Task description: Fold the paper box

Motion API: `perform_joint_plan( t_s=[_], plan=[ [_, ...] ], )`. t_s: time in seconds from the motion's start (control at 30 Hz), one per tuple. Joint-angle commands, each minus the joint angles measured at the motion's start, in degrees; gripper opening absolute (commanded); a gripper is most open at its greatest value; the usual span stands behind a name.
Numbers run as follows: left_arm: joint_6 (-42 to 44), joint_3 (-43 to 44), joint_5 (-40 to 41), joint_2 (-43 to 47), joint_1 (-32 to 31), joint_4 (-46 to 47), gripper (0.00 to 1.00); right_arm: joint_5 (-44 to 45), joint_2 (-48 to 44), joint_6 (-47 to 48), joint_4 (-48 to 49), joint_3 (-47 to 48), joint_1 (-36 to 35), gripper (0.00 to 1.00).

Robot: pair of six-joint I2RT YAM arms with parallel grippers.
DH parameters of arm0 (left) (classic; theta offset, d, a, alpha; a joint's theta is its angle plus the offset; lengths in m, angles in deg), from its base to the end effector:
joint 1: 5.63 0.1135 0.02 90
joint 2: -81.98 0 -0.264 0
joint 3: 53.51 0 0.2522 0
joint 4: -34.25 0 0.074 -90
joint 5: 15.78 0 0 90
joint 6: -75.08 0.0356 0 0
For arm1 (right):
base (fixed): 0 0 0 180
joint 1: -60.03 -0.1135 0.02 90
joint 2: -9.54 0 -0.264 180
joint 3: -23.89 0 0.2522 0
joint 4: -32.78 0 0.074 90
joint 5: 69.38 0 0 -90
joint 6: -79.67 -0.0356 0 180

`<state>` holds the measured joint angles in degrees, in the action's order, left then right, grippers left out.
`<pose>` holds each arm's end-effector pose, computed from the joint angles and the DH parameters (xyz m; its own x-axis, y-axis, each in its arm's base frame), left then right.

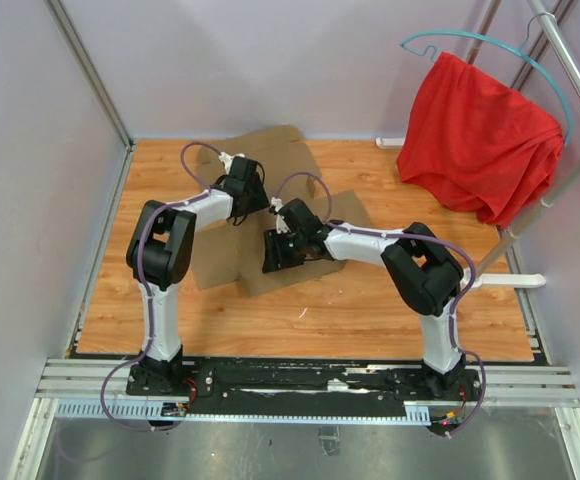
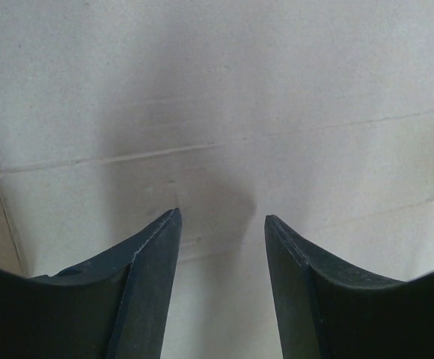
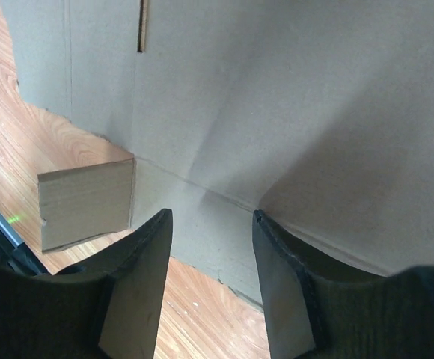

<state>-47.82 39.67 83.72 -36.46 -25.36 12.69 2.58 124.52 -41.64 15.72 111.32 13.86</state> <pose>0.4241 -0.1459 0.1585 -0.6994 -0.3183 -0.6399 -0.1825 0.9452 -0.2706 0.2911 0.3192 0.1604 -0.8513 -0.1733 -0.4952 -0.4637 0.6900 0.5558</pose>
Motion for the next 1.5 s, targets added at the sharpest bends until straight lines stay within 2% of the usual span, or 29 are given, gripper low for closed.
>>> perform_joint_plan(
  t_s=[0.0, 0.1, 0.27, 0.4, 0.57, 0.7, 0.77, 0.87, 0.93, 0.97, 1.07, 1.17, 1.33, 1.47],
  plan=[
    [-2.1, -4.9, 1.2, -0.6, 0.1, -2.1, 0.55, 1.7, -0.3, 2.2, -9.7, -2.3, 4.9, 0.49],
    [-3.3, -9.1, 0.3, 0.6, 0.2, -1.4, 0.53, 1.2, -1.2, 3.4, -11.6, -2.8, 8.2, 0.49],
    [-5.7, -20.9, -2.2, 5.9, 0.1, 3.2, 0.52, 0.6, -1.2, 5.8, -16.1, -0.4, 12.6, 0.5],
    [-8.4, -32.6, -8.0, 12.4, -0.5, 9.1, 0.52, 0.0, -1.2, 6.7, -17.9, 1.4, 15.1, 0.5],
    [-11.6, -41.2, -11.2, 23.1, -4.1, 9.7, 0.52, 0.4, -2.7, 8.3, -19.7, 2.9, 16.7, 0.5],
    [-13.2, -41.2, -8.6, 33.7, -9.5, 5.4, 0.53, -0.3, -6.5, 10.2, -20.3, 3.4, 17.2, 0.53],
    [-13.2, -40.3, -7.5, 39.1, -10.4, 3.0, 0.54, 0.5, -9.8, 11.5, -20.7, 3.3, 17.2, 0.59],
    [-11.9, -38.3, -2.8, 46.1, -10.4, -2.0, 0.56, 5.8, -14.1, 12.6, -25.3, 4.5, 17.6, 0.7],
    [-11.1, -38.1, 2.1, 49.5, -10.4, -4.6, 0.57, 8.1, -15.9, 12.9, -27.9, 5.0, 18.9, 0.87],
    [-10.8, -38.5, 4.6, 50.8, -10.4, -5.2, 0.58, 8.4, -16.3, 12.5, -28.5, 4.7, 19.9, 0.92],
    [-10.3, -41.0, 8.4, 52.4, -10.4, -4.9, 0.59, 2.5, -15.3, 12.1, -27.5, 3.0, 25.4, 0.99],
    [-10.7, -42.9, 7.8, 50.2, -10.3, -3.5, 0.59, -2.0, -12.7, 13.2, -26.7, 2.2, 27.9, 0.99],
    [-11.1, -44.3, 10.4, 46.5, -9.6, -1.7, 0.59, -2.6, -11.2, 14.3, -24.4, 0.2, 28.0, 1.0],
    [-10.2, -45.1, 8.9, 45.3, -6.0, -0.6, 0.59, -2.1, -10.2, 14.3, -23.8, -0.4, 28.1, 0.99]
  ],
)
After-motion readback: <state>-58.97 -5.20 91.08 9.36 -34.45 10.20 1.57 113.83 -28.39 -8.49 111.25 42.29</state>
